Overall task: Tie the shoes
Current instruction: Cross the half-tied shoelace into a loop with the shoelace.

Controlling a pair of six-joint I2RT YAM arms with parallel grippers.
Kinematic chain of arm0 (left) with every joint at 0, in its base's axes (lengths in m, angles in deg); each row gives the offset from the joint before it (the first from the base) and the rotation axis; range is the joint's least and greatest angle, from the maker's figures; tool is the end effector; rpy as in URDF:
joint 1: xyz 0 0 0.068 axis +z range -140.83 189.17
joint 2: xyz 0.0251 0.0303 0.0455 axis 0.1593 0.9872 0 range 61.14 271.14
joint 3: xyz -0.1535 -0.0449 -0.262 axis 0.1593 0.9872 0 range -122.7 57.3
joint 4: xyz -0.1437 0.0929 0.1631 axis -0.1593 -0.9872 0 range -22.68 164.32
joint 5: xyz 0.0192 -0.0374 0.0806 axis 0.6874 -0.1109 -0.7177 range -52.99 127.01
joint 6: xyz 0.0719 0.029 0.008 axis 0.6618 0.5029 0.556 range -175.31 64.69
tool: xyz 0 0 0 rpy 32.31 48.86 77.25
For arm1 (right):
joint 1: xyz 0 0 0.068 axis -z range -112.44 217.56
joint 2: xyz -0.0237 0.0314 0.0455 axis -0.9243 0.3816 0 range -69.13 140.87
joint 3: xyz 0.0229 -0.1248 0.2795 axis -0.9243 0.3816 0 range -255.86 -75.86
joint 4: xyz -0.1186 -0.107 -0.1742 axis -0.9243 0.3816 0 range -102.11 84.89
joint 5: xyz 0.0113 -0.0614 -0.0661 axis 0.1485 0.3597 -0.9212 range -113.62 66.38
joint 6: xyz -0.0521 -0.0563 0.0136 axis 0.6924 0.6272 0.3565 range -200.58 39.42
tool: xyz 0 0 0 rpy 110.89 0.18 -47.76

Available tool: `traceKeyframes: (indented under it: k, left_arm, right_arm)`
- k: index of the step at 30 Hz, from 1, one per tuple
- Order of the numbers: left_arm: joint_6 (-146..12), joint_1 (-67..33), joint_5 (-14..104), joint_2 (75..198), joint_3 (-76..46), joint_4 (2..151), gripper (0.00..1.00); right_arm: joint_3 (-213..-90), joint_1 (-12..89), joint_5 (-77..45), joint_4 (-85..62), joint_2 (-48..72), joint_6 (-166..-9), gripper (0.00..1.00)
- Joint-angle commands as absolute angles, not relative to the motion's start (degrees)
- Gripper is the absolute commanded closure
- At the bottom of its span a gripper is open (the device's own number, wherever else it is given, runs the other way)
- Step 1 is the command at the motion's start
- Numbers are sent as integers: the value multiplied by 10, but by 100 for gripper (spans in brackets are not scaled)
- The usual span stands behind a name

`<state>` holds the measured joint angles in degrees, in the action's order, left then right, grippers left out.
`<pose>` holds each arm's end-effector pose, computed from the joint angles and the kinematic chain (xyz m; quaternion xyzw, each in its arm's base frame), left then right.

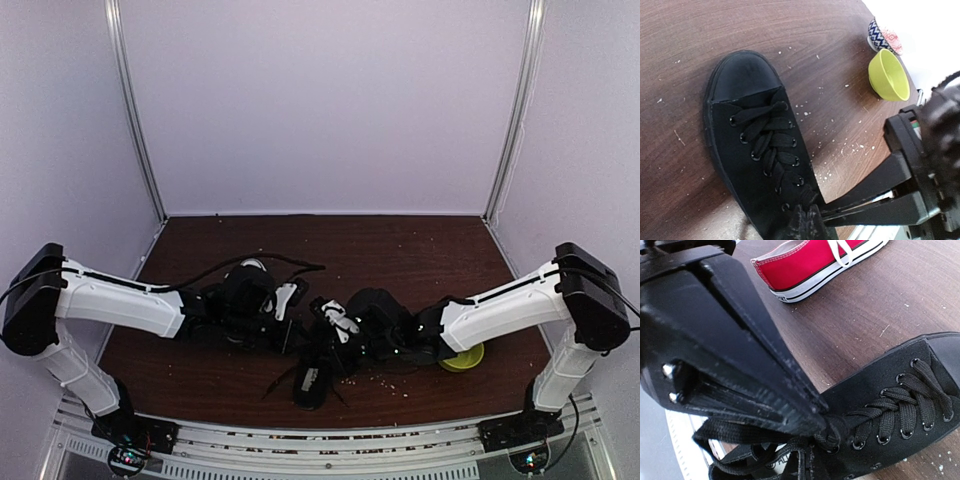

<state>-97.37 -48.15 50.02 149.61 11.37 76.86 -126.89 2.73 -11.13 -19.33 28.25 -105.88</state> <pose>0.1601 -0.2771 0.2202 0.1670 0.8861 -0.3867 0.1934 0.1400 0.3320 0.2061 -0.3476 0.8290 0.3716 0.2320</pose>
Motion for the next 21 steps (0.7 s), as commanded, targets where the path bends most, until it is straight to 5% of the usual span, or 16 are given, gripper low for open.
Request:
traceKeyframes:
  k: [1,21]
  left_arm:
    - [-972,-480,525,1484,134,827,100]
    - [-948,-511,530,1471,150,818,100]
  right_arm:
    - [-1280,31,-112,-214,302,-1072,100]
    - [-1240,35,-136,-275,304,-1117,100]
